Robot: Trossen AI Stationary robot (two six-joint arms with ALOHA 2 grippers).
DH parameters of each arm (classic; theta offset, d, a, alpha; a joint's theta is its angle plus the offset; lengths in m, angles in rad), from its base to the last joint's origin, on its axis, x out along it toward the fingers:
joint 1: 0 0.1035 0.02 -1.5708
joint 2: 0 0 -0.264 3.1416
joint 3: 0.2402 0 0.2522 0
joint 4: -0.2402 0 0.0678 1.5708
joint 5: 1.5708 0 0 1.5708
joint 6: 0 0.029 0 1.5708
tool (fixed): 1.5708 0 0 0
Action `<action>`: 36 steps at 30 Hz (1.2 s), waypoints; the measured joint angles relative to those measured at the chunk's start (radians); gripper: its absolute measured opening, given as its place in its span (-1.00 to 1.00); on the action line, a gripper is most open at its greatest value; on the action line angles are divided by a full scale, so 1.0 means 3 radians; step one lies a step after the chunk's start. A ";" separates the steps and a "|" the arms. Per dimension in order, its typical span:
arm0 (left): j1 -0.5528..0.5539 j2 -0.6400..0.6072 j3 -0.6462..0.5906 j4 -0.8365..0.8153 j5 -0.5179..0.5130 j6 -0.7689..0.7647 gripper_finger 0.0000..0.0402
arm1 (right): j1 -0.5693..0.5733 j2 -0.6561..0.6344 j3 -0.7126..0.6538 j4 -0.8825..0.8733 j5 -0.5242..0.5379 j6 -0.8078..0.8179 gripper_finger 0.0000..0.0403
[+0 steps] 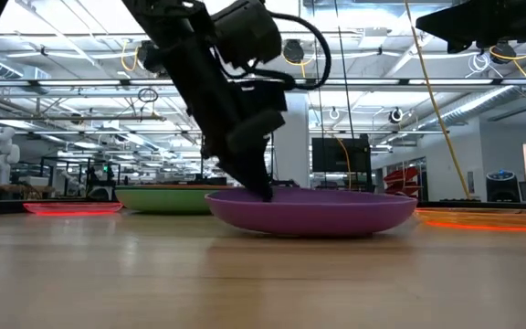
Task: Stack plastic plates
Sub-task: Stack the purple plate on top of the dark orange plate
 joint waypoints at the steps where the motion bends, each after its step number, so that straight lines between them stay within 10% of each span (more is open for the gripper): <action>1: 0.0000 -0.0050 -0.0003 -0.0035 0.0000 -0.0002 -0.90 | 0.0000 -0.0001 0.0000 0.0000 0.0001 0.0001 -0.97; 17: 0.0471 -0.1261 -0.0012 -0.0903 -0.0053 0.0329 -0.93 | 0.0000 0.0000 0.0001 0.0000 0.0001 0.0017 -0.97; 36: 0.2625 -0.1582 -0.0011 -0.1426 0.0625 0.1077 -0.93 | 0.0001 -0.0001 0.0001 -0.0022 0.0088 0.0027 -0.97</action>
